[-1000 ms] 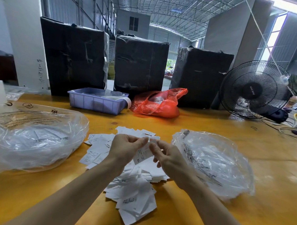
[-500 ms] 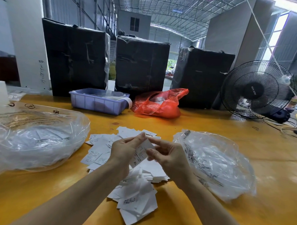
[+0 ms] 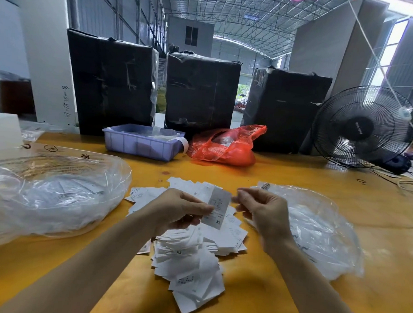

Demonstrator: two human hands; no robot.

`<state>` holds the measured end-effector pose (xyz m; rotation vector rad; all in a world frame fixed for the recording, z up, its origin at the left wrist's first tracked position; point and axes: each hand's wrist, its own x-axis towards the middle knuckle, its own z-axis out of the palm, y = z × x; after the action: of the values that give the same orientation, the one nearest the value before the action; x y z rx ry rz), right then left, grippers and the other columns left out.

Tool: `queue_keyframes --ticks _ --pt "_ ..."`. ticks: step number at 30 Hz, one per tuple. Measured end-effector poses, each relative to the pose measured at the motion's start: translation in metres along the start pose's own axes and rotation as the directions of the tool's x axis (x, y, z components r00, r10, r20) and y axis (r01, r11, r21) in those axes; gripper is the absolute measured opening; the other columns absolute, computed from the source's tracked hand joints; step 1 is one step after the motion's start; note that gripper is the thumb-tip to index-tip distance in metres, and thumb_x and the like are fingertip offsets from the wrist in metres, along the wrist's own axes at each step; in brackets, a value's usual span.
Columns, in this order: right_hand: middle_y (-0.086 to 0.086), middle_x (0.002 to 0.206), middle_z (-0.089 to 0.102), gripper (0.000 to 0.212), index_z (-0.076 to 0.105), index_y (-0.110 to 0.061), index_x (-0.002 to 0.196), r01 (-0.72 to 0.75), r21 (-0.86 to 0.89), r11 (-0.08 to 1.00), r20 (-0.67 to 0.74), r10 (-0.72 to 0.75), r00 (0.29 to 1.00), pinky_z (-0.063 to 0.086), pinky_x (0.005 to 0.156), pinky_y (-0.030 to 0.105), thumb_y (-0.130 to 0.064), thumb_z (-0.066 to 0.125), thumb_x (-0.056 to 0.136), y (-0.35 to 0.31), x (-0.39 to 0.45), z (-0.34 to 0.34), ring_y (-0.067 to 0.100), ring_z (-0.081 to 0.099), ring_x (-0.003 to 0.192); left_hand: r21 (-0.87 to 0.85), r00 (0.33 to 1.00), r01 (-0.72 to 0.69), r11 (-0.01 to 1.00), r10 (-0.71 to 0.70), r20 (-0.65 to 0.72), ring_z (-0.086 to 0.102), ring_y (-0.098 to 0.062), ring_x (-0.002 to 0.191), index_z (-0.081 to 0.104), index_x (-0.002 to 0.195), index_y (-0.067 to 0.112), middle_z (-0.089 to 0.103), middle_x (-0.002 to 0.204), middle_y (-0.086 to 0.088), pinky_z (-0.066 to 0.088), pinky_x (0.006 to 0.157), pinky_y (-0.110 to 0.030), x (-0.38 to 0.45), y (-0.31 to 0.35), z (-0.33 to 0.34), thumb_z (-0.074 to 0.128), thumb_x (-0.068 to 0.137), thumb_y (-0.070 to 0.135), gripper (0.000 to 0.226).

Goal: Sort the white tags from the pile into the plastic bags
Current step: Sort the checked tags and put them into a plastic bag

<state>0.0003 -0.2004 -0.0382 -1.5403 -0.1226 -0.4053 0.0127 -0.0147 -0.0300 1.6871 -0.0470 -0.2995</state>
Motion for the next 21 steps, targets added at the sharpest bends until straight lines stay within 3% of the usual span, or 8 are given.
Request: queue_keyframes --ticks 3,5,7,9,11,13,17,21 --pt "0.005 0.074 0.070 0.010 0.067 -0.002 0.095 0.260 -0.324 0.910 -0.187 -0.331 0.925 0.056 0.058 0.021 -0.004 0.059 0.089 -0.010 0.012 -0.024 0.013 0.066 0.059 -0.057 0.995 -0.001 0.998 -0.004 -0.099 0.057 -0.009 0.045 0.073 0.080 0.005 0.069 0.070 -0.010 0.041 0.041 -0.016 0.002 0.005 -0.015 0.077 0.073 0.013 0.012" --pt "0.012 0.081 0.071 0.014 0.068 0.003 0.099 0.259 -0.595 0.761 -0.215 -0.461 0.861 0.058 0.067 0.030 -0.003 0.059 0.089 -0.011 0.022 -0.051 0.023 0.068 0.067 -0.071 0.988 -0.013 0.997 0.002 -0.155 0.059 -0.009 0.045 0.072 0.080 0.007 0.071 0.068 -0.006 0.039 0.039 -0.015 0.002 0.008 -0.028 0.075 0.076 0.012 0.007" --pt "0.018 0.091 0.072 0.017 0.069 0.003 0.100 0.079 -0.769 0.634 -0.207 -0.364 0.908 0.055 0.079 0.043 -0.002 0.060 0.087 -0.004 0.033 -0.079 0.033 0.068 0.084 -0.068 0.972 -0.037 0.997 0.020 -0.233 0.060 -0.008 0.043 0.071 0.082 0.007 0.070 0.064 -0.003 0.035 0.037 -0.012 0.001 0.012 -0.042 0.072 0.080 0.009 0.002" --pt "0.018 0.107 0.069 0.025 0.068 0.001 0.107 -0.118 -0.856 0.503 -0.197 -0.105 0.975 0.049 0.087 0.040 -0.013 0.066 0.086 0.007 0.038 -0.098 0.034 0.062 0.100 -0.063 0.930 -0.087 0.994 0.058 -0.363 0.059 -0.008 0.039 0.068 0.084 0.005 0.067 0.064 -0.005 0.030 0.034 -0.011 0.000 0.015 -0.060 0.068 0.083 0.004 0.001" --pt "0.014 0.121 0.063 0.050 0.061 -0.002 0.120 -0.185 -0.918 0.350 -0.139 0.153 0.978 0.045 0.088 0.035 -0.036 0.069 0.084 0.018 0.038 -0.105 0.029 0.058 0.110 0.049 0.842 -0.128 0.991 0.135 -0.522 0.060 -0.008 0.040 0.065 0.083 0.004 0.065 0.071 -0.008 0.034 0.036 -0.014 -0.003 0.017 -0.082 0.065 0.085 0.003 0.003" --pt "0.010 0.118 0.064 0.060 0.060 -0.005 0.121 -0.162 -0.959 0.231 -0.103 0.246 0.964 0.045 0.083 0.031 -0.048 0.068 0.081 0.025 0.038 -0.104 0.025 0.059 0.106 0.284 0.711 -0.094 0.954 0.264 -0.652 0.064 -0.014 0.050 0.064 0.085 0.004 0.065 0.076 -0.009 0.044 0.046 -0.021 -0.007 0.015 -0.107 0.063 0.087 0.007 0.003" --pt "-0.004 0.060 0.063 0.014 0.074 -0.014 0.067 -0.131 -0.921 0.368 -0.111 0.076 0.991 0.044 0.059 0.029 -0.022 0.078 0.077 0.029 0.035 -0.101 0.013 0.059 0.062 0.565 0.518 0.160 0.810 0.418 -0.747 0.064 -0.032 0.070 0.066 0.080 -0.007 0.066 0.075 -0.021 0.051 0.064 -0.037 -0.017 0.007 -0.148 0.056 0.089 0.006 0.019" --pt "0.005 0.073 0.067 0.021 0.065 -0.016 0.065 -0.121 -0.896 0.428 -0.139 -0.009 0.990 0.044 0.063 0.030 -0.017 0.068 0.085 0.032 0.037 -0.101 0.012 0.052 0.062 0.552 0.433 0.434 0.712 0.372 -0.821 0.053 -0.038 0.077 0.059 0.091 -0.018 0.059 0.087 -0.031 0.040 0.064 -0.040 -0.017 -0.006 -0.166 0.053 0.088 -0.004 0.015"
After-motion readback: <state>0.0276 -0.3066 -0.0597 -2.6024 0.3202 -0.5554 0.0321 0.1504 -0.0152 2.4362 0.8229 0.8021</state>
